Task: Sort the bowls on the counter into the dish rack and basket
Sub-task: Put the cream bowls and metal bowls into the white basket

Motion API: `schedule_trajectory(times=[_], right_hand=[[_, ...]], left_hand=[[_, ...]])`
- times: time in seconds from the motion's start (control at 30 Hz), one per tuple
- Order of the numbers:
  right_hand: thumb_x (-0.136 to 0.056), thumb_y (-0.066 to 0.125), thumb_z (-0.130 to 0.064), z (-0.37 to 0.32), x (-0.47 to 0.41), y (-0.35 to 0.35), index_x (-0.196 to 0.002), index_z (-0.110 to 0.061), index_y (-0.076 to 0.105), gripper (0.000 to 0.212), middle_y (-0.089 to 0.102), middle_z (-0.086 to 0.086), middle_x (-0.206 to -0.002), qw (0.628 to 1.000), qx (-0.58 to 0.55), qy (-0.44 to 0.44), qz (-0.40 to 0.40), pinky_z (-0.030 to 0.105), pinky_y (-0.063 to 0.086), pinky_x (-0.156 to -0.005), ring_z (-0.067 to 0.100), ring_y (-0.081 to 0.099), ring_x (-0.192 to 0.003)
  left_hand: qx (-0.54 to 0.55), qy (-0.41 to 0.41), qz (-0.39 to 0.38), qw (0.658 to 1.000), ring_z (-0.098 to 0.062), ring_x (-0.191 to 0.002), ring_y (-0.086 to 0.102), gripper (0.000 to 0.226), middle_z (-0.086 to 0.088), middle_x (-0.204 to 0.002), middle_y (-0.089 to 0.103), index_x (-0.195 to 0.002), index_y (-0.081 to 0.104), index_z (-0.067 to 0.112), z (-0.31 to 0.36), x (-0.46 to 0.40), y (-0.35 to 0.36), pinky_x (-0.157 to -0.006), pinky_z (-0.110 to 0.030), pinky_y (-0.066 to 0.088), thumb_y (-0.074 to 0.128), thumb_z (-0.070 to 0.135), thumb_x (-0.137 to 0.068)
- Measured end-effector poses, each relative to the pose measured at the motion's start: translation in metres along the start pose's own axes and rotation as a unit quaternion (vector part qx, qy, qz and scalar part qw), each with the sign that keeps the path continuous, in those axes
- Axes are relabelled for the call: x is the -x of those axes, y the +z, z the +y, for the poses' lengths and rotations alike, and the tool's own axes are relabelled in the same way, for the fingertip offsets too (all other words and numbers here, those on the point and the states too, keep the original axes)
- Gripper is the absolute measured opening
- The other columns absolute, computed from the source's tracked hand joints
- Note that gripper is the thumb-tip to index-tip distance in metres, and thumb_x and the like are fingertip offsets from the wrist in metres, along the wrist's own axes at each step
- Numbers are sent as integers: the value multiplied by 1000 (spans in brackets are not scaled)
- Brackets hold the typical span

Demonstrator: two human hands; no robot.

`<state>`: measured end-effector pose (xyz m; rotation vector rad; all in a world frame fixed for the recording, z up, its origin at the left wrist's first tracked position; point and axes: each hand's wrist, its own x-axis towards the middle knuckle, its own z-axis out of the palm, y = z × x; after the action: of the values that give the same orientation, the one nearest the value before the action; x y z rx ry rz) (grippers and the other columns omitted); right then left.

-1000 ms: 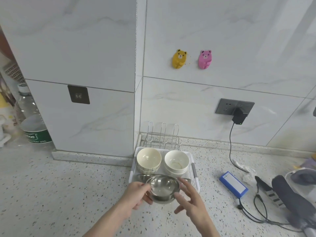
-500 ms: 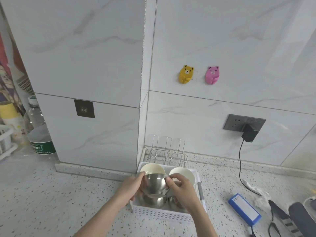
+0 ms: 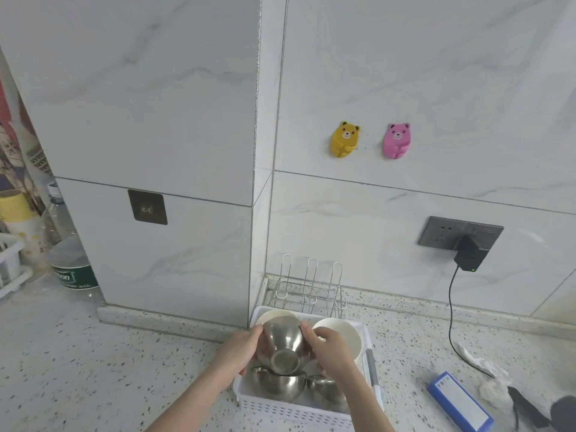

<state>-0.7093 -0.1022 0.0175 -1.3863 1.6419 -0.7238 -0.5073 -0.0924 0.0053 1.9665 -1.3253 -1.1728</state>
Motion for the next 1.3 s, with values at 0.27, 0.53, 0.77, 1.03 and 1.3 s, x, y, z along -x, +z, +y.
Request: schedule_trajectory(times=[0.27,0.53,0.77,1.03,1.3], right_hand=[[-83,56,-68,4,-4,2,-73,-24,62,45,76,9,-76,994,95,4,-48,45,53,-91,19,63,-66],[-76,66,-61,4,10,10,-77,-24,64,38,64,-8,-57,993,112,2,-43,17,49,-49,4,54,-39],[-74,69,-58,4,21,16,-84,-20,67,39,74,-1,-73,990,130,-8,-60,29,53,-59,12,61,-44],[-86,60,-54,-2,36,15,-126,-27,57,49,73,-5,-91,978,203,-31,-42,29,55,-77,12,70,-64],[-95,53,-40,-15,73,16,-142,-19,40,54,62,0,-131,984,173,-23,44,40,52,-91,19,62,-114]], left_hand=[[-46,6,-8,999,-11,-49,46,42,-4,-83,58,-88,57,14,-8,3,3,-49,-22,38,30,44,-102],[-23,37,-12,999,-5,-54,49,38,5,-83,64,-96,66,20,-12,10,5,-50,-18,38,47,52,-95],[-34,51,-14,998,7,-90,57,24,22,-96,66,-96,68,35,-22,16,7,-71,-21,44,61,56,-86],[-36,56,-13,998,-4,-100,55,30,16,-113,59,-117,61,35,-28,22,7,-82,-26,47,57,50,-91],[66,41,-7,997,-10,-64,58,27,4,-100,68,-124,57,20,-36,41,-10,-56,-20,45,46,30,-102]])
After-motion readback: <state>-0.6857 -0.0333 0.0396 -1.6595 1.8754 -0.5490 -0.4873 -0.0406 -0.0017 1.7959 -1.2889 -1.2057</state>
